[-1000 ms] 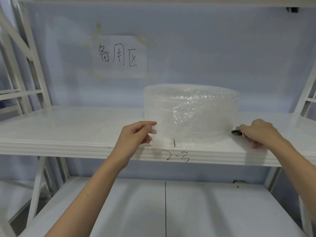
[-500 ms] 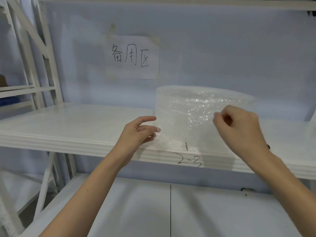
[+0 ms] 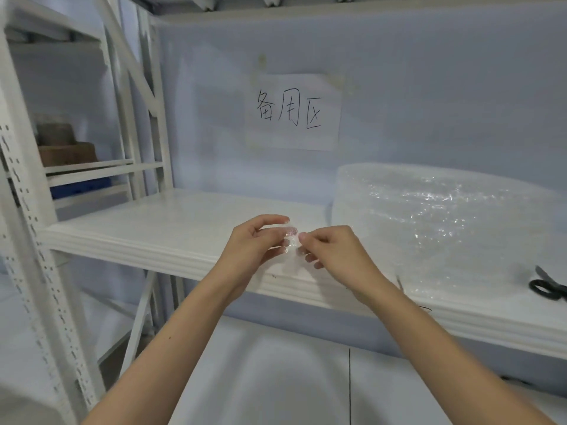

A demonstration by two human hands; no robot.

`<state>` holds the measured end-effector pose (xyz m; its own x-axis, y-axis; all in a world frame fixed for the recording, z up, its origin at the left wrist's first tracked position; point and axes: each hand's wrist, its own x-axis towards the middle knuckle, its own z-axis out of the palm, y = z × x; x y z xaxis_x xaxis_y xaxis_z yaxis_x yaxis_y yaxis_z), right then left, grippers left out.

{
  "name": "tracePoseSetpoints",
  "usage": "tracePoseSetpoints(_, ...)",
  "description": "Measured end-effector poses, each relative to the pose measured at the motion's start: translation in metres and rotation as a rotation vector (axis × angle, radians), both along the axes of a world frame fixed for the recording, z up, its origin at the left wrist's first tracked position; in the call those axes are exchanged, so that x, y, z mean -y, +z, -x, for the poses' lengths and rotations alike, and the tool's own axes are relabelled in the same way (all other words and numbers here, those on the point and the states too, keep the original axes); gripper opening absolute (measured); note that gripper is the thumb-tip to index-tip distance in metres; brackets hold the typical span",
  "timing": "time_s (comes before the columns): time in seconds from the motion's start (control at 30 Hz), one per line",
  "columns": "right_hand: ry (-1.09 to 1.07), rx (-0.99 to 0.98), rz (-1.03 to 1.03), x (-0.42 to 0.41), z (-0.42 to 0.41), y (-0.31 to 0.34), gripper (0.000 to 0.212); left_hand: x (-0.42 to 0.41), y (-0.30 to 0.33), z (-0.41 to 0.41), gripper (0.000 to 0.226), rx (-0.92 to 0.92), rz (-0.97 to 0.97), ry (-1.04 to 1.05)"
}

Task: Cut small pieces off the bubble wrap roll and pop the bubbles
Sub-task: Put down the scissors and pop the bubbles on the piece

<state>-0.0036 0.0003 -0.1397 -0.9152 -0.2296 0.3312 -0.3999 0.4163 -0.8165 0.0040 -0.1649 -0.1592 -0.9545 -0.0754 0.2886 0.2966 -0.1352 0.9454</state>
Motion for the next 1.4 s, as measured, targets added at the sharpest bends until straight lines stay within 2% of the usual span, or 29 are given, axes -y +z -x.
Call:
tracePoseSetpoints(0.2,0.055,0.122,0.112,0.019,0.02,-0.007,0.017,0.01,0.005,0.014,0.025,0.02,-0.076,0.019)
tracePoseSetpoints(0.4,0.084,0.17,0.211,0.021,0.03,-0.005,0.015,0.019,0.003,0.027,0.029,0.024,-0.117,-0.003)
tracePoseSetpoints(0.67,0.176,0.335,0.381,0.022,0.032,-0.006,0.01,0.018,-0.003,0.033,0.021,0.021,-0.131,0.031)
tracePoseSetpoints(1.17,0.16,0.249,0.443,0.032,0.033,-0.018,0.018,0.01,-0.003,0.033,0.014,0.015,-0.319,0.091)
tracePoseSetpoints(1.4,0.116,0.186,0.493,0.036,0.034,-0.019,0.008,0.003,-0.003,0.03,0.012,0.024,-0.404,0.084)
